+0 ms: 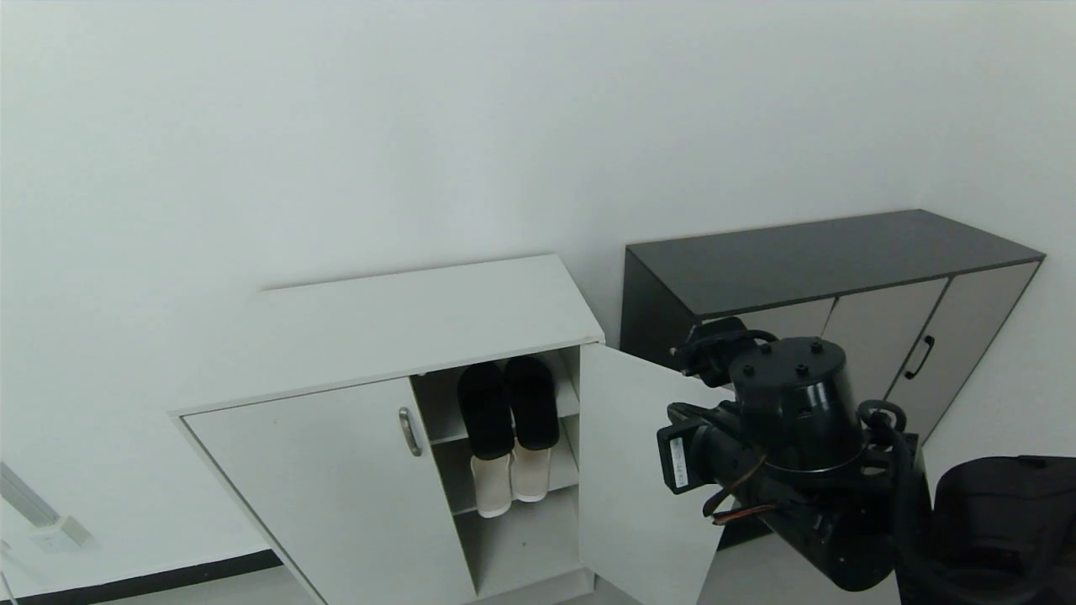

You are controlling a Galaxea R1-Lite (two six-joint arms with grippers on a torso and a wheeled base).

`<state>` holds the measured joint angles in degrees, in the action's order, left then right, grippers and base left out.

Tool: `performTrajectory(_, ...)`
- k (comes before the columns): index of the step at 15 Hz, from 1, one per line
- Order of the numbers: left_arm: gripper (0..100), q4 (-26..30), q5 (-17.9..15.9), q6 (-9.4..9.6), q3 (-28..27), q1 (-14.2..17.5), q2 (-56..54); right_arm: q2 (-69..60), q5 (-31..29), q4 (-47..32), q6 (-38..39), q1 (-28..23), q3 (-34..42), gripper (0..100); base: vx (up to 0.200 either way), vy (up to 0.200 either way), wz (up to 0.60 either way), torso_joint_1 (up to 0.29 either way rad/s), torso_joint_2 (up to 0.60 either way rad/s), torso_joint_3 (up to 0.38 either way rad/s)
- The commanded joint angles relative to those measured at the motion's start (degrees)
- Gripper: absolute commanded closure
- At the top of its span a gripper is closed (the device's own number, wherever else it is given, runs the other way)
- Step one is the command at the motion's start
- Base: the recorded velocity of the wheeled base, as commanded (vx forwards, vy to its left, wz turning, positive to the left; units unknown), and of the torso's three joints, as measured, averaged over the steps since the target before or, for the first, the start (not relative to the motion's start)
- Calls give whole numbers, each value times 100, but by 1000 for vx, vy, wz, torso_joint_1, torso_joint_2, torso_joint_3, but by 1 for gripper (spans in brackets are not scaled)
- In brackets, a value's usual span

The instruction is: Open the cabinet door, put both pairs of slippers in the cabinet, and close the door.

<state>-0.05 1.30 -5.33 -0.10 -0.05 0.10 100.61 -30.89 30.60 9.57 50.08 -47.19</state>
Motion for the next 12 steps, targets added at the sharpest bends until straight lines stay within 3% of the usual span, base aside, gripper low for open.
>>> performTrajectory(1, 100, -4, 1, -3, 1, 5, -1, 29, 4, -1, 1, 2, -1, 100, -200, 0, 0, 12, 7, -7)
performTrajectory(4, 100, -4, 1, -12, 1, 5, -1, 73, 92, 113, -236, -429, -141, 100, -67, 0, 0, -1, 1, 1)
performTrajectory(7, 100, -4, 1, -12, 1, 5, -1, 214, 646, 254, -236, -912, -308, 100, 0, 0, 0, 0, 0, 0)
performTrajectory(12, 100, -4, 1, -12, 1, 5, -1, 881, 1112, 175, -245, -1624, -1451, 100, 0, 0, 0, 0, 0, 0)
